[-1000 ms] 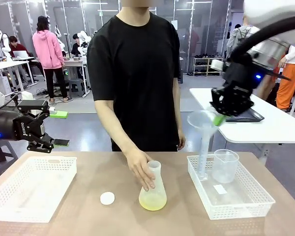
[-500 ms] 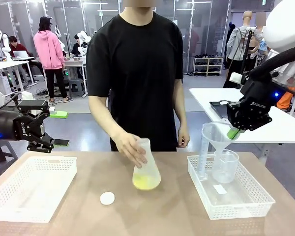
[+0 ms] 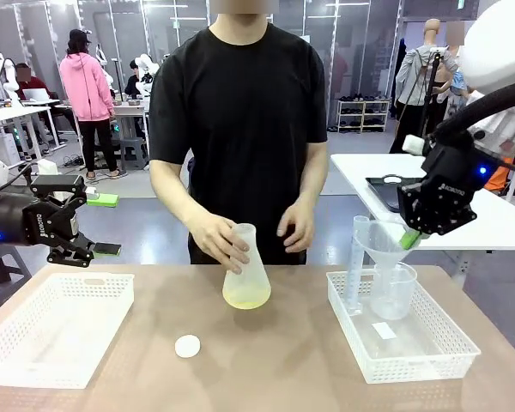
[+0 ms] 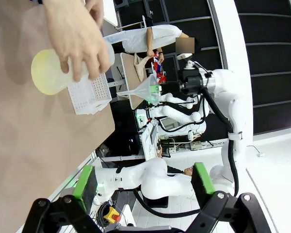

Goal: Prepare the solutions needed for the experiment.
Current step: Once the solution is in the Big flask , pick up the Plastic Funnel and place it back into the right Organizing basket.

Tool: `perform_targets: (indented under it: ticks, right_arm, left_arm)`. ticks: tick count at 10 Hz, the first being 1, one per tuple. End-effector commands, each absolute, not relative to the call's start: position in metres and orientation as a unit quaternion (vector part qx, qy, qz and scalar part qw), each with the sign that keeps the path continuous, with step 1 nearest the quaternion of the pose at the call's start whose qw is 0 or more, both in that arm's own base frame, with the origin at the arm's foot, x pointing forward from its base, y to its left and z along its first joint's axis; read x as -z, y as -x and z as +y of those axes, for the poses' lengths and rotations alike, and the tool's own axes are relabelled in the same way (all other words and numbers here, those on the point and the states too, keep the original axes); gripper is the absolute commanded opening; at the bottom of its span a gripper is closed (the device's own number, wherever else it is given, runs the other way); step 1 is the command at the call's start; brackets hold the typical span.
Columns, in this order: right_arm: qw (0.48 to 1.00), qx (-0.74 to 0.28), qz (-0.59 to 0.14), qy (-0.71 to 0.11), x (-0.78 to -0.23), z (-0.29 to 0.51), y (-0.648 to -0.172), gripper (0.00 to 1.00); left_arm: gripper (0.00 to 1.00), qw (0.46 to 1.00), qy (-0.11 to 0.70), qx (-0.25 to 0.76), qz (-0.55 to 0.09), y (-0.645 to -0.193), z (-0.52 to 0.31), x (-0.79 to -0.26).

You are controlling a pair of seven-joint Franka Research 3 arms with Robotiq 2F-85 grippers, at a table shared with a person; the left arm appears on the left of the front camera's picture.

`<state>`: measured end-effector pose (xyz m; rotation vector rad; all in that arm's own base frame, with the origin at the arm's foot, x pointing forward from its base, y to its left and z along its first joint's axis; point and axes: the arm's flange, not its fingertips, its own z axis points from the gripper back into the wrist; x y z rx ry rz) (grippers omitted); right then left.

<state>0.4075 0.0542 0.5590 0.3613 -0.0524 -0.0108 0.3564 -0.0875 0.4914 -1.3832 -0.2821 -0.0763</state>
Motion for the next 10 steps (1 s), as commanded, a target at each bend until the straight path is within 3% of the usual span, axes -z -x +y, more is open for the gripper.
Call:
perform_targets:
  ticks: [1, 4, 10]
  right_arm:
    - [0.978, 0.072, 0.045, -0.19, -0.539, 0.041, -0.426, 0.03]
    - [0.966, 0.152, 0.113, -0.178, -0.506, 0.032, -0.45, 0.03]
    - [0.956, 0.248, 0.113, -0.111, -0.456, 0.014, -0.505, 0.03]
  left_arm:
    - [1.0, 0.76, 0.635, 0.035, -0.134, -0.357, -0.089, -0.493]
    - [1.0, 0.76, 0.635, 0.035, -0.134, -0.357, -0.089, -0.493]
    - [1.0, 0.76, 0.635, 0.035, -0.134, -0.357, -0.089, -0.493]
